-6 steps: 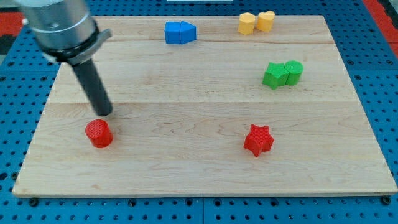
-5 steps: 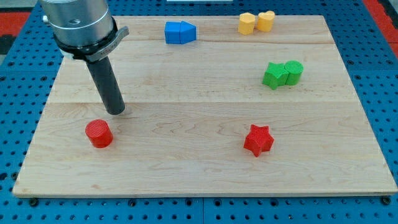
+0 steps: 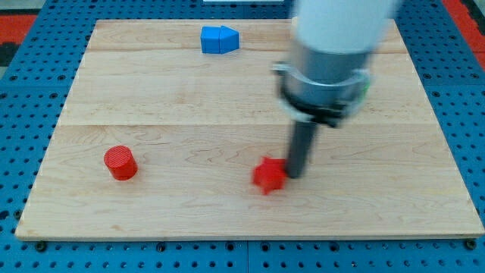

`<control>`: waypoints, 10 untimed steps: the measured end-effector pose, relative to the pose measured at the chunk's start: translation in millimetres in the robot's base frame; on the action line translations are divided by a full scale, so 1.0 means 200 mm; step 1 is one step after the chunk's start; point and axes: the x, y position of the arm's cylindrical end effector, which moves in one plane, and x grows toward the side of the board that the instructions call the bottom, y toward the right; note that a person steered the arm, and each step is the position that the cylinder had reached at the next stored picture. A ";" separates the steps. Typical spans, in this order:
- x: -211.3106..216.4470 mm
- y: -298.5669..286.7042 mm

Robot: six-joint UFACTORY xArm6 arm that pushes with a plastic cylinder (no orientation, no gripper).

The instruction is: Move the red star into the right side of the red circle

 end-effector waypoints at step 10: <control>0.14 -0.81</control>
